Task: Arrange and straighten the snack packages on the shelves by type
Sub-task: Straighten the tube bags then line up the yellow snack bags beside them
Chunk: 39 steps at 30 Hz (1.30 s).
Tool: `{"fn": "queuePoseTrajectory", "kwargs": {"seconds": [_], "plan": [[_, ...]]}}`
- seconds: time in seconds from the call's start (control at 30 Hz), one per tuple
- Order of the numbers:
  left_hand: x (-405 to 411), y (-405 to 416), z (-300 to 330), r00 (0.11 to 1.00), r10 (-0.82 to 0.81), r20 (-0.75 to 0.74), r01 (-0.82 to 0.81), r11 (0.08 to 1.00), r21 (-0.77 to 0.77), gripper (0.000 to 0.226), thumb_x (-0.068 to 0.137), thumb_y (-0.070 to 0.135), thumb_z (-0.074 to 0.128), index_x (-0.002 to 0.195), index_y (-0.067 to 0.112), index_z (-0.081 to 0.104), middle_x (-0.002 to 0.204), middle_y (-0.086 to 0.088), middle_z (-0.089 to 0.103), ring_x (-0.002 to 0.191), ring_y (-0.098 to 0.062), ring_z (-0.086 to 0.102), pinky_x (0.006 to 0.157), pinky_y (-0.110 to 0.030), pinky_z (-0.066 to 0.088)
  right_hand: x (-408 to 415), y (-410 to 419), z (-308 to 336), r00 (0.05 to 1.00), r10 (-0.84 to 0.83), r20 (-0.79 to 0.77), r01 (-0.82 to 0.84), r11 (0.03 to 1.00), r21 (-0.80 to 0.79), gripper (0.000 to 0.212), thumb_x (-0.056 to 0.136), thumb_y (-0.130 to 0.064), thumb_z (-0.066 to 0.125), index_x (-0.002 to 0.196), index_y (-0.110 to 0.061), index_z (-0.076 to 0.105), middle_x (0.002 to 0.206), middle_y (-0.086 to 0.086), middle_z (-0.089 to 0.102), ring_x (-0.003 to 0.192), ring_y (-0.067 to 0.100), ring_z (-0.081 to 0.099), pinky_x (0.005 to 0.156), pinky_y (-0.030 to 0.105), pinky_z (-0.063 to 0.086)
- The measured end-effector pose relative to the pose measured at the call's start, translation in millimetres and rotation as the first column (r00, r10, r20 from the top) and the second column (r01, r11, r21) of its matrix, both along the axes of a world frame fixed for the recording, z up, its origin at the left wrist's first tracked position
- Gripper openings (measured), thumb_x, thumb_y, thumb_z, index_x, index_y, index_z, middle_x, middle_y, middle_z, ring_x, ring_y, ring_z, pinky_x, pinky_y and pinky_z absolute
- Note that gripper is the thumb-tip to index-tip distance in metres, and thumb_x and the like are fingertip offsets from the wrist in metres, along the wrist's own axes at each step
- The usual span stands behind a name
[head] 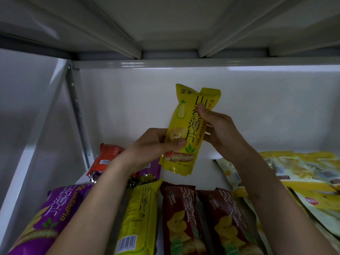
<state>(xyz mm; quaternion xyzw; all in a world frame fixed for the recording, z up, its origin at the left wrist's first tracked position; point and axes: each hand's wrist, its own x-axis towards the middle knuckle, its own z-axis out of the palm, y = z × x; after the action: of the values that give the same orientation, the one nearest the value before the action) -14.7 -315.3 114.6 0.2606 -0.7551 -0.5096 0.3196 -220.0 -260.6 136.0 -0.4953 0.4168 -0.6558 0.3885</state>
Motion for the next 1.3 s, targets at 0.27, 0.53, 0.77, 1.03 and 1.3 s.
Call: {"fn": "queuePoseTrajectory", "kwargs": {"seconds": [0.27,0.53,0.77,1.03,1.3], "plan": [[-3,2,3,0.999,0.027,-0.042,-0.025,0.999,0.028,0.047,0.085,0.039,0.074,0.126,0.015,0.072,0.121,-0.005,0.077,0.115,-0.024,0.073,0.109,-0.051,0.052,-2,0,-5,0.992,0.108,-0.072,-0.101,0.991,0.089,0.044,0.086,-0.031,0.075,0.124,-0.009,0.073,0.118,0.009,0.078,0.113,0.031,0.074,0.094,0.05,0.062],[-1,-3,0,0.997,0.029,-0.066,-0.027,0.999,0.021,0.046,0.079,0.031,0.079,0.12,0.012,0.074,0.117,-0.007,0.079,0.111,-0.023,0.075,0.107,-0.044,0.054,-1,0,-4,0.993,0.105,-0.053,-0.101,0.993,0.067,0.046,0.082,-0.038,0.074,0.12,-0.012,0.074,0.113,0.007,0.08,0.102,0.023,0.077,0.088,0.041,0.062],[-2,-1,4,0.99,0.074,-0.117,-0.072,0.997,0.021,0.051,0.081,0.038,0.076,0.125,0.013,0.072,0.119,-0.006,0.078,0.114,-0.023,0.074,0.106,-0.043,0.054,0,1,-8,0.976,0.1,-0.194,-0.091,0.994,0.053,0.029,0.095,-0.021,0.07,0.122,-0.01,0.074,0.115,0.008,0.079,0.106,0.026,0.077,0.092,0.042,0.063],[0,-6,5,0.943,0.2,-0.267,-0.183,0.979,0.087,0.048,0.081,0.032,0.076,0.117,0.001,0.074,0.113,-0.017,0.078,0.108,-0.037,0.075,0.102,-0.057,0.056,3,1,-8,0.938,0.241,-0.248,-0.211,0.967,0.141,0.039,0.09,-0.024,0.071,0.128,-0.013,0.071,0.121,0.004,0.078,0.113,0.023,0.074,0.101,0.042,0.057],[-1,-4,13,0.934,0.189,-0.304,-0.152,0.978,0.143,0.051,0.084,0.04,0.071,0.119,0.003,0.072,0.114,-0.012,0.079,0.108,-0.029,0.075,0.099,-0.043,0.057,0,2,-10,0.895,0.204,-0.398,-0.152,0.976,0.157,0.033,0.09,-0.009,0.077,0.123,-0.008,0.075,0.113,0.008,0.08,0.106,0.024,0.077,0.098,0.043,0.061]]}}
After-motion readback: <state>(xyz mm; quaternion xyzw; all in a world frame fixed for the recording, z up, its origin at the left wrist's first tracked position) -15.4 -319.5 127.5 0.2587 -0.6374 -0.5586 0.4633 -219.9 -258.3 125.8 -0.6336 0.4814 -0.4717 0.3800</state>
